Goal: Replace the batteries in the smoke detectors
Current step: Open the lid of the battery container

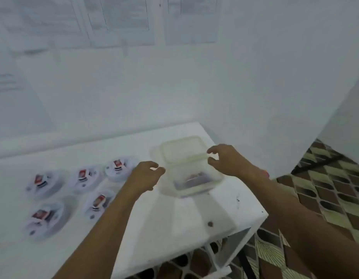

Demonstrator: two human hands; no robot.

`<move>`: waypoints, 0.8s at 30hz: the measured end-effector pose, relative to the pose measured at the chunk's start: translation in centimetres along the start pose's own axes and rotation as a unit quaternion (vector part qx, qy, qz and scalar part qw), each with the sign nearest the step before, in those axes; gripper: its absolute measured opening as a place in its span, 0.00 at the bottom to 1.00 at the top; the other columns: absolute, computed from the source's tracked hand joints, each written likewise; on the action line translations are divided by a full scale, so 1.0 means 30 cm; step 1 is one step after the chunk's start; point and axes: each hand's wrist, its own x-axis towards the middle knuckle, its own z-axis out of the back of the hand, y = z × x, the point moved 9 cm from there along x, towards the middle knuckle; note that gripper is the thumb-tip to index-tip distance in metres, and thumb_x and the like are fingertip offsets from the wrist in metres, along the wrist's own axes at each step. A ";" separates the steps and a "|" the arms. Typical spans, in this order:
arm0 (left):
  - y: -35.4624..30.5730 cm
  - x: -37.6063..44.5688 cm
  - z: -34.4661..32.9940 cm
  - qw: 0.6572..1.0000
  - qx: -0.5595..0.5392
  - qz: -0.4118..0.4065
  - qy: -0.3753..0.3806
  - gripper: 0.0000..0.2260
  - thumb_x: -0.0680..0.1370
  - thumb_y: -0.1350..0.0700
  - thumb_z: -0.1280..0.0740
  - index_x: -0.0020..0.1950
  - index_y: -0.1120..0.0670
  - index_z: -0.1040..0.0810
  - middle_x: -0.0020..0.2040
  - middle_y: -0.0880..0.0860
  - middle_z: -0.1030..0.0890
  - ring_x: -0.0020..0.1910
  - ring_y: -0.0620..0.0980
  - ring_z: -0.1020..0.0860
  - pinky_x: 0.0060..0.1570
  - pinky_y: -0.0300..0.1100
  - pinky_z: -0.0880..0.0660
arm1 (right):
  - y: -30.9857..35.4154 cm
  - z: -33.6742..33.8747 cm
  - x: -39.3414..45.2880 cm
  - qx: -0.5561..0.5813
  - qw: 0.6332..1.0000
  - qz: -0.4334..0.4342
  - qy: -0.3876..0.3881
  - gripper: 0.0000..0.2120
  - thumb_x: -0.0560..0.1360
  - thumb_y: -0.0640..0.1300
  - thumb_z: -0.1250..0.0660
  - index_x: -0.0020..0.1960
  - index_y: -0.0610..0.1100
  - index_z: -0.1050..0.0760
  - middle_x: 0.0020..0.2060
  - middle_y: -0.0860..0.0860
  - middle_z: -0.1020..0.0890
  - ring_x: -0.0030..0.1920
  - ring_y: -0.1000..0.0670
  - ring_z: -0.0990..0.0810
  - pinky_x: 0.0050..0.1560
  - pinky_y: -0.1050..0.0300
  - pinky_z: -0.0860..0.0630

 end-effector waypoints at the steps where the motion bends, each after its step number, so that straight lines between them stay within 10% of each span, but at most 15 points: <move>1: 0.013 -0.006 -0.049 0.999 -0.027 0.030 -0.005 0.20 0.76 0.47 0.32 0.64 0.55 0.25 0.48 0.52 0.18 0.45 0.53 0.17 0.43 0.47 0.19 | -0.065 0.012 0.013 0.003 0.999 -0.003 -0.036 0.19 0.78 0.47 0.34 0.66 0.42 0.25 0.59 0.41 0.23 0.63 0.41 0.26 0.64 0.49 0.30; 4: 0.040 -0.026 -0.150 0.993 -0.065 0.092 -0.036 0.22 0.77 0.43 0.34 0.64 0.57 0.25 0.50 0.55 0.19 0.45 0.52 0.18 0.38 0.45 0.20 | -0.225 0.018 0.033 0.014 0.996 -0.047 -0.070 0.22 0.79 0.50 0.36 0.69 0.39 0.29 0.59 0.37 0.23 0.64 0.37 0.28 0.65 0.46 0.34; 12: 0.020 -0.088 -0.194 0.977 -0.096 0.139 -0.129 0.21 0.80 0.42 0.39 0.51 0.61 0.22 0.53 0.60 0.20 0.48 0.56 0.20 0.37 0.44 0.21 | -0.224 -0.163 0.025 0.321 0.925 -0.100 0.178 0.22 0.81 0.58 0.43 0.59 0.41 0.24 0.54 0.46 0.19 0.51 0.46 0.20 0.46 0.55 0.23; 24: 0.031 -0.072 -0.232 0.968 -0.101 0.164 -0.164 0.23 0.77 0.35 0.39 0.44 0.56 0.31 0.41 0.51 0.28 0.39 0.49 0.27 0.31 0.43 0.26 | -0.198 -0.226 0.035 0.304 0.939 -0.128 0.099 0.29 0.79 0.62 0.43 0.66 0.38 0.36 0.54 0.46 0.27 0.51 0.47 0.26 0.47 0.53 0.29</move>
